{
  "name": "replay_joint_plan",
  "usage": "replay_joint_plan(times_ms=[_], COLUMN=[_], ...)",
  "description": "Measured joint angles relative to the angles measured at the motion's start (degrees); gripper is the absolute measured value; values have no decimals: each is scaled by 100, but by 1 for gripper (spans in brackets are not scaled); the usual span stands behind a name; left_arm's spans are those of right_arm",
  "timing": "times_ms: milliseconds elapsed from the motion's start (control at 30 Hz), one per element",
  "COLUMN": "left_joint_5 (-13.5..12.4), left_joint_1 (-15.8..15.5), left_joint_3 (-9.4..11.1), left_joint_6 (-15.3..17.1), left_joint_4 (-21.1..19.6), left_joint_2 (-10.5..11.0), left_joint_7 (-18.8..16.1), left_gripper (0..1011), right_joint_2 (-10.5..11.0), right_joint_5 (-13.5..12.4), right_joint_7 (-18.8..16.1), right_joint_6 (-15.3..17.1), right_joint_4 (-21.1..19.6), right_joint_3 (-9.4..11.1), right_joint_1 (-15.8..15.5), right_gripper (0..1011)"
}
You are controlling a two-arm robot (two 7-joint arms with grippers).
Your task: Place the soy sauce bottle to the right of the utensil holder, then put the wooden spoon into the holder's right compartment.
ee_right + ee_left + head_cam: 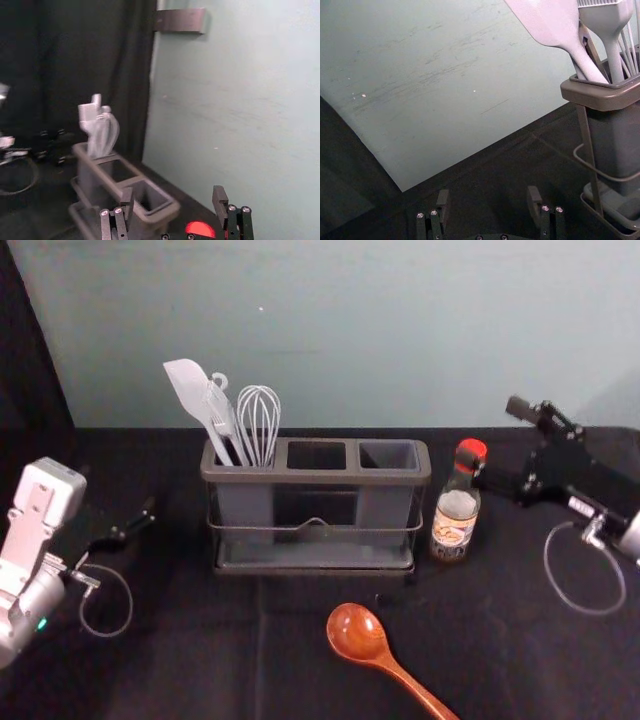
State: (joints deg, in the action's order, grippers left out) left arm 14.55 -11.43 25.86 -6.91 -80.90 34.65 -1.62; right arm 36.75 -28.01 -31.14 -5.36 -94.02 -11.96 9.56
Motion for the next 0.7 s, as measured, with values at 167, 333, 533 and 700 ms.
replay_joint_plan(times_ms=[167,333,533,700], left_joint_5=[0,0,0,0], left_joint_1=[0,0,0,0], left_joint_3=[0,0,0,0], left_joint_6=[0,0,0,0], left_joint_4=[0,0,0,0], left_joint_2=[0,0,0,0], left_joint_7=[0,0,0,0], left_gripper=[1011,1011,1011,1012], right_joint_2=[308,589,876,811], right_joint_5=[-16,-14,264,363], right_joint_7=[-154,-187,73,57], right_joint_6=[264,595,1941,3487], right_joint_4=[-588,-1113,-1724,-1757], right_joint_3=[-33,-119,-590,-1328], right_joint_1=[-290,-525,-418,189], right_gripper=[1004,1004,1004,1004])
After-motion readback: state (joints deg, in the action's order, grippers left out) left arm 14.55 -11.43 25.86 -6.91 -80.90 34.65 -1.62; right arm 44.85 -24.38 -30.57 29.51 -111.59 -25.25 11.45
